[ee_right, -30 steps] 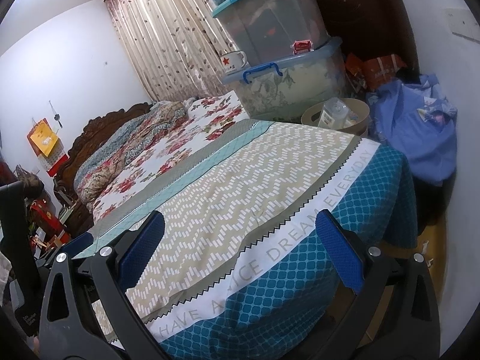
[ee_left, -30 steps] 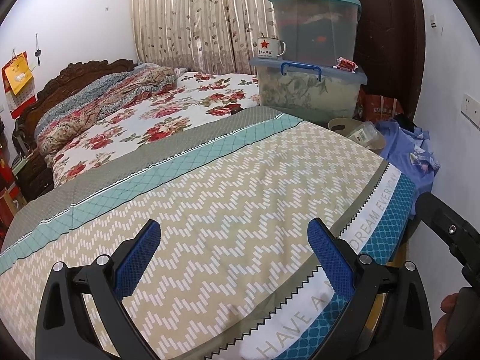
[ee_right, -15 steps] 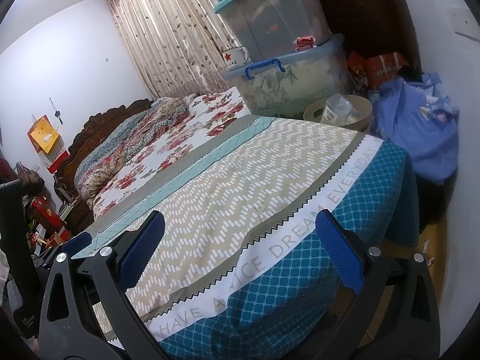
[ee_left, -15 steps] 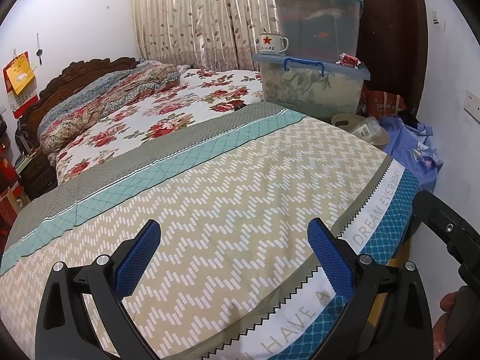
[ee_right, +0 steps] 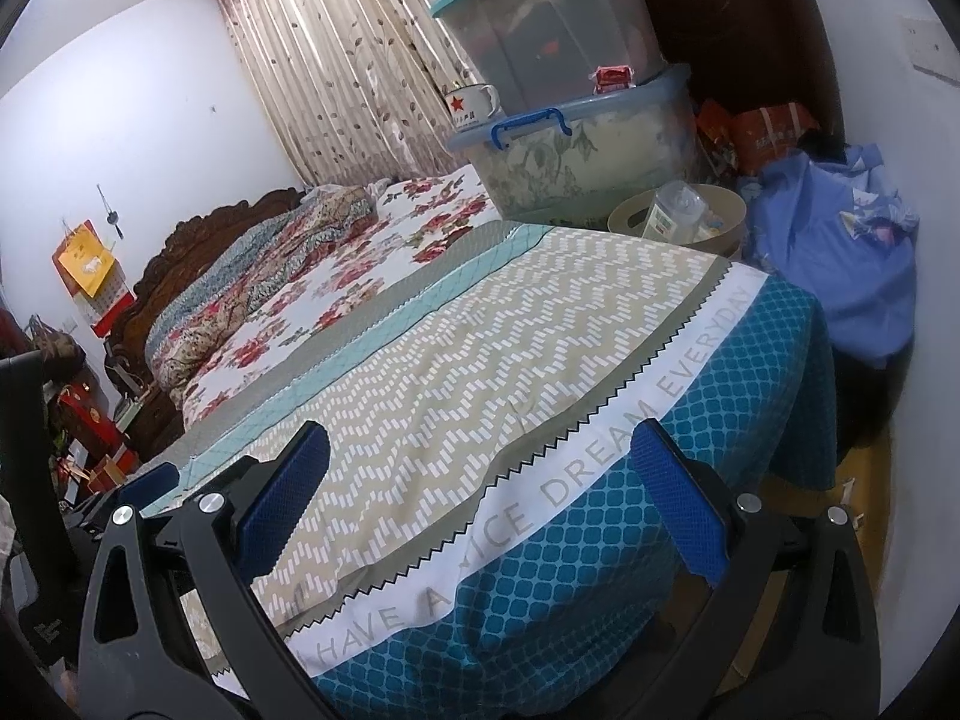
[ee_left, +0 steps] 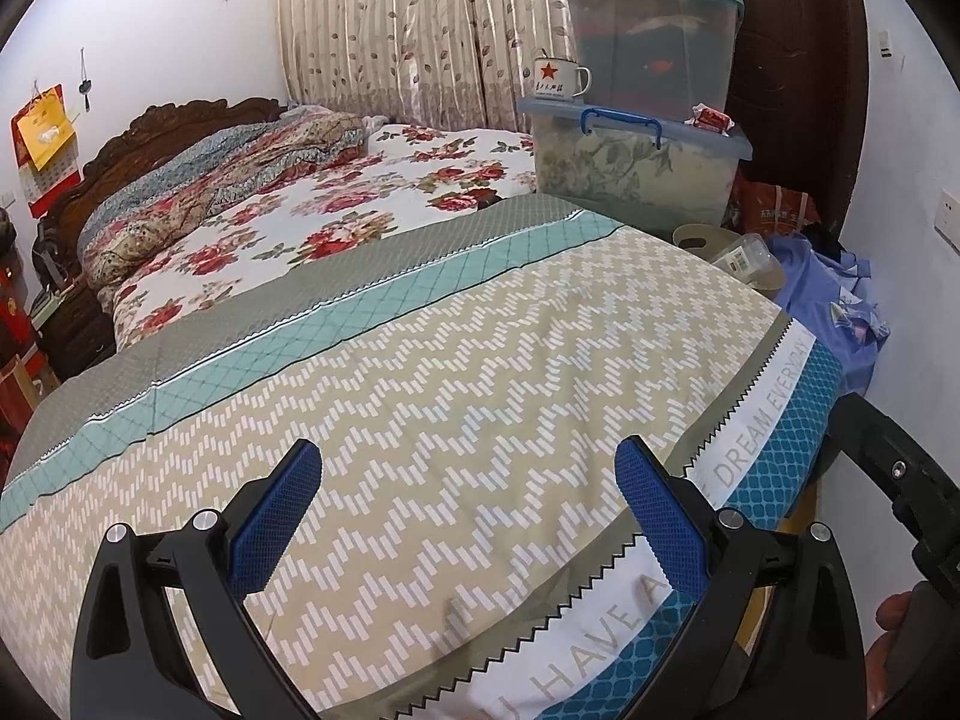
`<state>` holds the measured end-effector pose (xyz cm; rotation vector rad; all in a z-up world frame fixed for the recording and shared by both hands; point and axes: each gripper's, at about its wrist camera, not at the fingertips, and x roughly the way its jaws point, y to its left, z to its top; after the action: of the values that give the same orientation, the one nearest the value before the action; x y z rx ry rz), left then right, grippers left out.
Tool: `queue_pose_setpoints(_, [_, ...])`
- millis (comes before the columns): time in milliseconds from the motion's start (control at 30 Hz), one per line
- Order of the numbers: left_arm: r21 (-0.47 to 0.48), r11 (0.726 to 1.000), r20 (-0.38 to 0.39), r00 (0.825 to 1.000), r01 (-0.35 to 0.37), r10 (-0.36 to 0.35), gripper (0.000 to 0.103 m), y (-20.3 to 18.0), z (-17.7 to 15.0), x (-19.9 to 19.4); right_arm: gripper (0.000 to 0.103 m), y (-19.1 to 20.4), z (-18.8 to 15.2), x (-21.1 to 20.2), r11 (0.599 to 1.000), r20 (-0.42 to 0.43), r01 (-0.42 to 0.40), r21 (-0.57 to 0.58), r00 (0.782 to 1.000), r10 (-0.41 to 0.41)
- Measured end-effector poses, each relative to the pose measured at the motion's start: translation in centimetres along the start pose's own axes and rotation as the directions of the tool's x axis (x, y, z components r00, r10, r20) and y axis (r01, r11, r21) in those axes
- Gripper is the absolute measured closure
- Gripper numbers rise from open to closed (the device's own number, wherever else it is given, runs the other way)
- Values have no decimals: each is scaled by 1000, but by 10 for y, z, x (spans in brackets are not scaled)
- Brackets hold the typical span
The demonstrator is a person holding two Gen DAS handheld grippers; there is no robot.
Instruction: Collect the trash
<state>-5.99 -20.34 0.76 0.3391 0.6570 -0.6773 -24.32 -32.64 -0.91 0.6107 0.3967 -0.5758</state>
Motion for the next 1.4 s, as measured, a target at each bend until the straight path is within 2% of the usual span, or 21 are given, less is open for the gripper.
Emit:
queue_pose_setpoints(433, [-50, 998, -52, 998, -48, 45, 9, 12, -4, 10, 4, 8, -5, 9, 996, -38, 62, -62, 997, -64])
queue_pose_setpoints(933, [-14, 994, -44, 993, -111, 111, 9, 10, -5, 11, 4, 8, -7, 13, 994, -59, 77, -78, 995, -81])
queue_pose_setpoints(1100, [-27, 996, -40, 996, -82, 81, 9, 14, -6, 9, 4, 8, -6, 14, 994, -62, 73, -80, 995, -78])
queue_pose_setpoints(1400, [-16, 996, -27, 996, -87, 86, 9, 13, -5, 7, 4, 8, -3, 15, 994, -61, 67, -84, 996, -72])
